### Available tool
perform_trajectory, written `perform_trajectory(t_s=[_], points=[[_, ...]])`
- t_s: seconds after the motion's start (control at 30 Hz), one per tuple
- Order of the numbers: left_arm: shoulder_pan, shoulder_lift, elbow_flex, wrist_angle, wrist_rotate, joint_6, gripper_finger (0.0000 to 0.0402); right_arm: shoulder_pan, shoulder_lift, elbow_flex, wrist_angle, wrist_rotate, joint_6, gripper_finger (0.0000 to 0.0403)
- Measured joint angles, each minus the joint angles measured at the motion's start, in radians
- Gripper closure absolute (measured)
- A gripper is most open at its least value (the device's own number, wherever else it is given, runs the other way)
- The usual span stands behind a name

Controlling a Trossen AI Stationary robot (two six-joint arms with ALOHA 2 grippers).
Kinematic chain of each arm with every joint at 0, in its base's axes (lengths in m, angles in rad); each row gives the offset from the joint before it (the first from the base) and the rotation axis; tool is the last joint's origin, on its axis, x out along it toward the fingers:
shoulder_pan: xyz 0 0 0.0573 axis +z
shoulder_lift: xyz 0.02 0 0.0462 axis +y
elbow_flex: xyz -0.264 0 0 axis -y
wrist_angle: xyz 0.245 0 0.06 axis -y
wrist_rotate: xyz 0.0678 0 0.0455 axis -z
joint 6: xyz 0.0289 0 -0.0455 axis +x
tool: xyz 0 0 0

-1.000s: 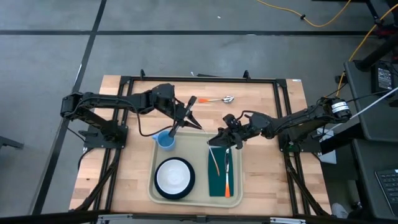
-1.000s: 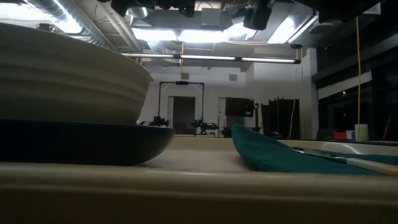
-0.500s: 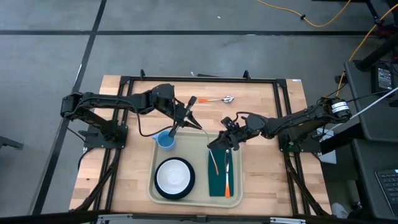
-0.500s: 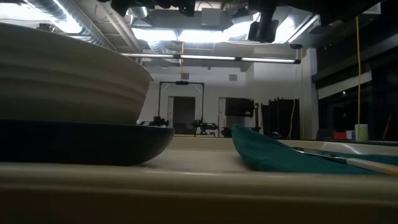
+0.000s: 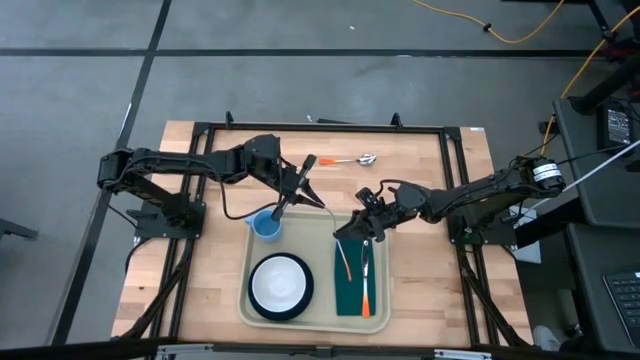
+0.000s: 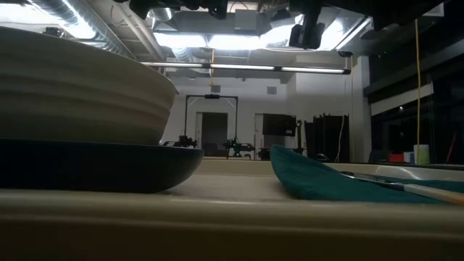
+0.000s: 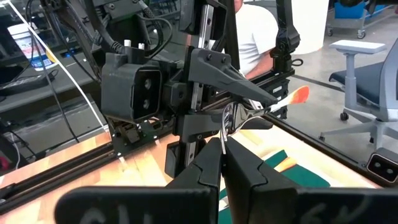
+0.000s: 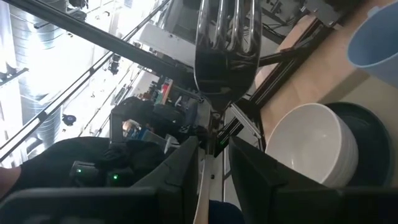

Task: Set up tray
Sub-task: Put the orange fork on top of the napkin to the left of the orange knife

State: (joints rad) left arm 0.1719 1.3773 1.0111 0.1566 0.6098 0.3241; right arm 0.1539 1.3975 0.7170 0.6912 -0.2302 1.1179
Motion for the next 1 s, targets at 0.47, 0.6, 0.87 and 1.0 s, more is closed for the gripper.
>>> perform_trajectory(t_s=[0.47, 0.6, 0.87, 1.0], points=[[0.000, 0.000, 0.000, -0.003, 0.001, -0.003, 0.0400, 0.000, 0.000, 0.000, 0.039, 0.001, 0.000, 0.0308], [0.000, 0.000, 0.000, -0.004, 0.001, -0.007, 0.0400, 0.000, 0.000, 0.000, 0.029, 0.002, 0.004, 0.0300], [0.000, 0.001, 0.000, -0.004, 0.001, -0.015, 0.0400, 0.000, 0.000, 0.000, 0.009, 0.027, 0.006, 0.0229], [0.000, 0.001, 0.000, -0.004, 0.001, -0.015, 0.0400, 0.000, 0.000, 0.000, -0.011, 0.027, 0.006, 0.0186]])
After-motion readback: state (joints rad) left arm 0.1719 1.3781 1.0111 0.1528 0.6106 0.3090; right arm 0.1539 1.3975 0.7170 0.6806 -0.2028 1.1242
